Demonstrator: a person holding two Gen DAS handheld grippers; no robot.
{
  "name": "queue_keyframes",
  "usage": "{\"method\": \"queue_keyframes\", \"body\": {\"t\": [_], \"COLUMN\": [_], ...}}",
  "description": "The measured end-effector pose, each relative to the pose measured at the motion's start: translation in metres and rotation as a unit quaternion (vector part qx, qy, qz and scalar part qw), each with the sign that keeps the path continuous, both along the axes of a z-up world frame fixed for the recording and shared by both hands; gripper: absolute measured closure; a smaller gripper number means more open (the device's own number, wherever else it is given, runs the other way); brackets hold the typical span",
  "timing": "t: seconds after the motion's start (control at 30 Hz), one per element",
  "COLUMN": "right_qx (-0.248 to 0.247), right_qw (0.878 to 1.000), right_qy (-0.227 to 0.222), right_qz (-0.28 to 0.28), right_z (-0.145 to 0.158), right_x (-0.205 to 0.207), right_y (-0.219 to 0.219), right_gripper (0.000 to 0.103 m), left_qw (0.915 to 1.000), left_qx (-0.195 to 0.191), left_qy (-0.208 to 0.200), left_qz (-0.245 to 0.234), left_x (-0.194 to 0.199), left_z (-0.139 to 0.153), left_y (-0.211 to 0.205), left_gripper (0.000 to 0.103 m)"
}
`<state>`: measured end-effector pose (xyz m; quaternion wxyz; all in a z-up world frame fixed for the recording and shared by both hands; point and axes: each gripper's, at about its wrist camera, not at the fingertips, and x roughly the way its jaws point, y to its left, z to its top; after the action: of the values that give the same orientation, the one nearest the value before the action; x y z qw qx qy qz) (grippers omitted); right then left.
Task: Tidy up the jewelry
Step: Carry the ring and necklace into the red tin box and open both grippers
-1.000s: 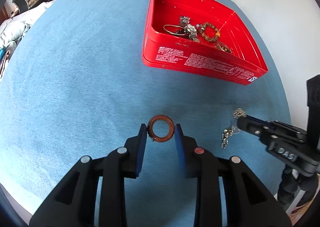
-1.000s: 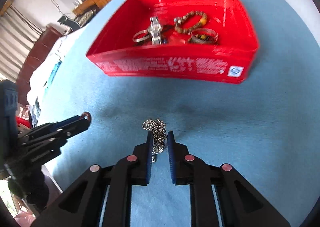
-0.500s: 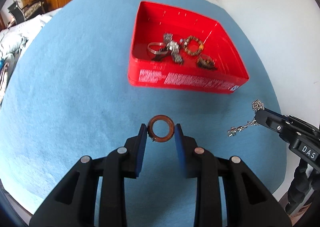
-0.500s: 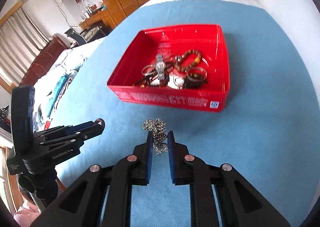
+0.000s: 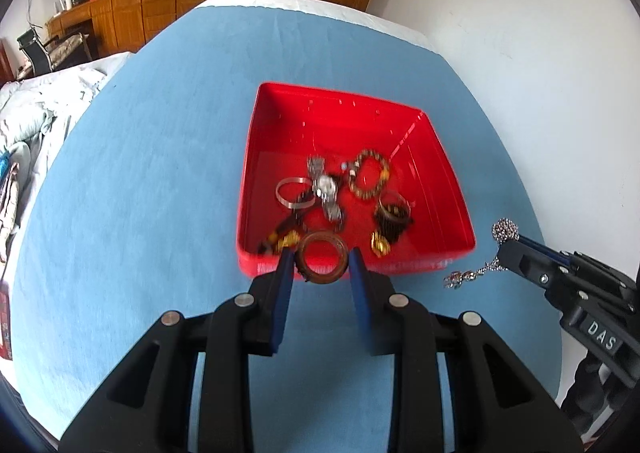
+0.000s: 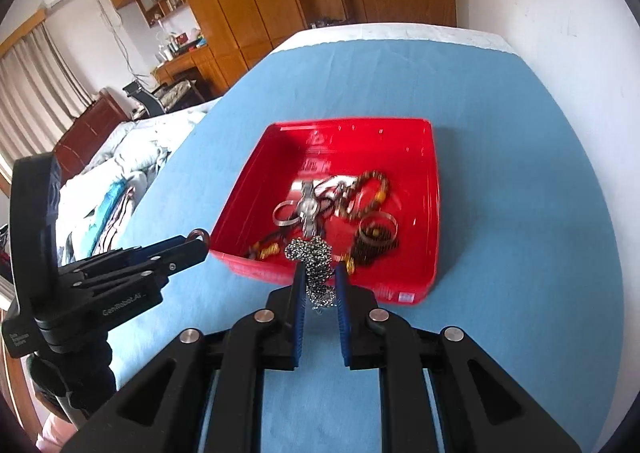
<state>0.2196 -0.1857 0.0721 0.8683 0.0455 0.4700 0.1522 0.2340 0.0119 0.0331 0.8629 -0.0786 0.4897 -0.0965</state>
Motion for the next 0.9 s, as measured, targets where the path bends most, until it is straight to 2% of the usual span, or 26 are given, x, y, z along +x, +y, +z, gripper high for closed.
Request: {"method": "queue_keyframes", "body": {"t": [0.17,0.33,0.57,0.6,0.63,0.7,0.77,0.9], "right_qx": [-0.002,-0.009,-0.011,-0.012,-0.013,-0.012,-0.007,-0.004], "right_qw": [1.000,0.999,0.998,0.998,0.998,0.998,0.998,0.998], "right_qy": [0.002,0.031,0.050,0.048,0.047,0.045,0.046,0.047], "right_qz": [-0.012,-0.018,-0.027,-0.030,-0.031,-0.031,-0.031,-0.033], "right_z": [-0.010,-0.037,-0.067,-0.068,-0.069,-0.069,-0.070,-0.068], "right_x": [0.038,0.082,0.117,0.120,0.121,0.122,0.120,0.112], "right_y": [0.000,0.001,0.002,0.001,-0.001,-0.002,-0.007,-0.012], "right_gripper": [0.089,0.090,0.089,0.086,0.083,0.083,0.083,0.080], "left_qw": [1.0000,0.9995,0.9976,0.9973,0.9971,0.9972,0.9975,0.9983], "left_qx": [-0.001,0.006,0.018,0.021,0.023,0.025,0.022,0.023], "left_qy": [0.003,0.030,0.066,0.071,0.072,0.070,0.067,0.053], "left_qz": [-0.001,-0.009,-0.004,0.000,0.003,0.003,0.000,0.002], "left_x": [0.040,0.084,0.124,0.129,0.133,0.135,0.133,0.122], "left_z": [-0.005,-0.030,-0.065,-0.069,-0.071,-0.072,-0.070,-0.059], "left_y": [-0.009,-0.022,-0.033,-0.033,-0.032,-0.030,-0.029,-0.026], "left_gripper": [0.076,0.076,0.074,0.072,0.066,0.064,0.056,0.052]}}
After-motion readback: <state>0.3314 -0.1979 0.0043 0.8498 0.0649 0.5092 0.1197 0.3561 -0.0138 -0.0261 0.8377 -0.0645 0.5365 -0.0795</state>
